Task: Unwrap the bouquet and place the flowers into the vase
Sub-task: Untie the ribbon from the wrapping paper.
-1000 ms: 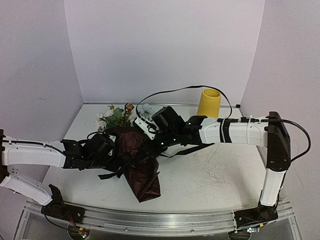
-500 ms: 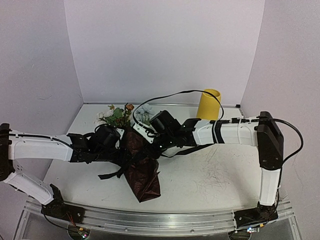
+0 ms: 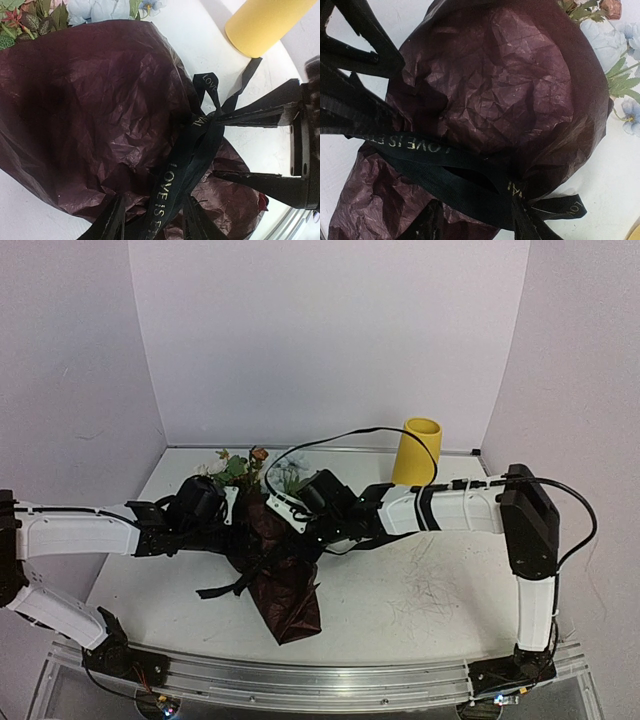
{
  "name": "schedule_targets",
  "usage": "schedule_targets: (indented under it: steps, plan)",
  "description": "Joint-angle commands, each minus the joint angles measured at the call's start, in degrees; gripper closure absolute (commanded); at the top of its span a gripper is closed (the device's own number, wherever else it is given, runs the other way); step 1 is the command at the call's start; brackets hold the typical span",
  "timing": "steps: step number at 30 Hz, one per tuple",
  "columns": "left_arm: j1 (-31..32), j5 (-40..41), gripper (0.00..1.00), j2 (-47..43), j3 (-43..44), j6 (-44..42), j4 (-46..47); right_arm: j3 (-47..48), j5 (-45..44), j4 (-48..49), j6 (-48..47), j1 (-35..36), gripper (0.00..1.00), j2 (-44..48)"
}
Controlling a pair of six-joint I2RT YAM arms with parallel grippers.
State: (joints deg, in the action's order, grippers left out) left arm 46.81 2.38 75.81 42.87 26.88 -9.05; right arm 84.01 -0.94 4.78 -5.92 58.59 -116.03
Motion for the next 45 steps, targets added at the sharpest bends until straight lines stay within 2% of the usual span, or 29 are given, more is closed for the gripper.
schedule_targets:
  steps: [1, 8, 14, 18, 21, 23, 27, 34, 40, 45]
  plan:
    - [-0.72, -1.12, 0.6, -2.65, -0.88, 1.1, 2.35, 0.04, -0.88, 0.19, 0.9, 0.06, 0.53, -1.0]
    - [-1.45, 1.48, 0.6, -3.59, -1.9, 3.11, 2.05, -0.16, -1.61, 0.15, 1.26, 0.09, 0.58, -1.49]
    - [-1.51, 1.0, 0.6, -2.58, -1.44, 3.09, 2.01, -0.64, -2.3, 0.06, 1.26, 0.04, 0.59, -2.28]
    - [-1.54, 0.42, 0.6, -2.27, -1.18, 2.95, 1.92, -0.4, -2.6, 0.08, 1.31, 0.05, 0.63, -2.69]
    - [-1.54, -0.24, 0.6, -1.83, -1.15, 2.72, 1.93, -0.18, -2.91, -0.03, 1.48, 0.04, 0.73, -2.48]
    - [-1.54, -1.33, 0.6, -1.06, -1.06, 2.26, 1.95, -0.21, -3.33, -0.03, 1.79, 0.04, 0.84, -1.89]
    - [-1.54, -5.69, 0.6, 2.41, -0.05, 1.09, 2.0, -1.38, -3.22, 0.29, 2.42, 0.07, 0.99, 0.47]
    - [-1.16, -8.5, 0.59, 5.66, 1.99, 0.16, 2.19, -4.03, -3.27, 1.88, 3.93, -0.02, 1.0, 3.83]
    - [-0.56, -9.3, 0.46, 6.5, 3.76, -2.35, 2.37, -6.31, -2.85, 2.91, 4.77, -0.11, 1.0, 6.89]
    - [0.54, -8.4, 0.45, 8.73, 5.92, -4.34, 2.37, -7.26, -2.69, 3.81, 5.4, -0.12, 1.0, 8.41]
